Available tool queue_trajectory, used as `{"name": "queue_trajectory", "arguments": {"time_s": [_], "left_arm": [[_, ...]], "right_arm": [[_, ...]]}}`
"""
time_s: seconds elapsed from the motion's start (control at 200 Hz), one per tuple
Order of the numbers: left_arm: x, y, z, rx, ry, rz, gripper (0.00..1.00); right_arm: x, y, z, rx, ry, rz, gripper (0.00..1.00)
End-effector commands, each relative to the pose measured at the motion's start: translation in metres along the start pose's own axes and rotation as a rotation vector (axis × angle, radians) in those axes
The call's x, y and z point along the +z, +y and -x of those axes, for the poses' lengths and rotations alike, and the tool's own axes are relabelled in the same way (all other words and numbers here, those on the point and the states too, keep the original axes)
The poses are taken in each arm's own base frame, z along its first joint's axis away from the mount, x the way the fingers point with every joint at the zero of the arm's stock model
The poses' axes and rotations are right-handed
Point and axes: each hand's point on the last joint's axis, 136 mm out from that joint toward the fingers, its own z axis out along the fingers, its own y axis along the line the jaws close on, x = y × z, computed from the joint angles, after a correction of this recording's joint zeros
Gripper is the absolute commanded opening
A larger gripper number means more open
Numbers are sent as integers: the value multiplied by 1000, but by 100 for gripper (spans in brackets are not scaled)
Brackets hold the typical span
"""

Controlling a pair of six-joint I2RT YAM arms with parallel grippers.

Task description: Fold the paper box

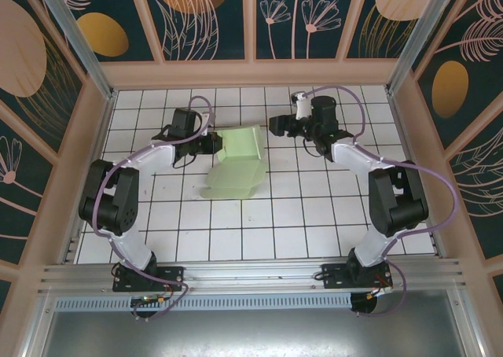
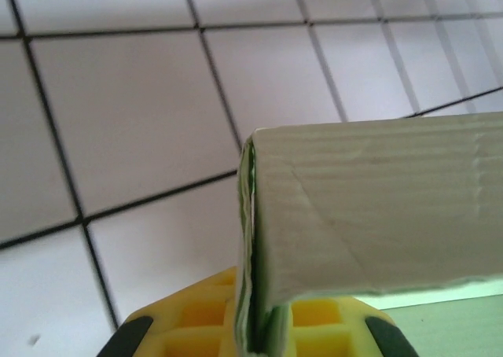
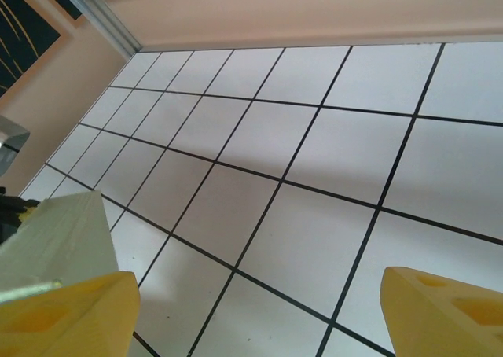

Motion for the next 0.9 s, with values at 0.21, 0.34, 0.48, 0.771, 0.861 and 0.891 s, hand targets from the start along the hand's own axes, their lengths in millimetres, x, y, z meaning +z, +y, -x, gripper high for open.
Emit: {"name": "queue_trajectory", "arguments": {"time_s": [0.21,0.34,0.48,0.771,0.861,0.891], "left_arm": [[-50,40,-72,43,388,342,0],[-45,47,-85,65,485,377,0],[-33,52,-95,87,575,392,11],[-24,33,-49,147,436,339,51],[-27,24,-28,161,329,324,59],[-26,23,-24,160,310,318,59]], "right_arm": [[-10,7,23,-60,-42,-11,81],[-11,5,21,-72,-37,-23,81],[-14,4,24,-92,-41,-43,81],[-6,15,18,-138,-10,-4,81],[2,26,13,-182,15,7,81],[6,29,12,-196,23,5,82]]}}
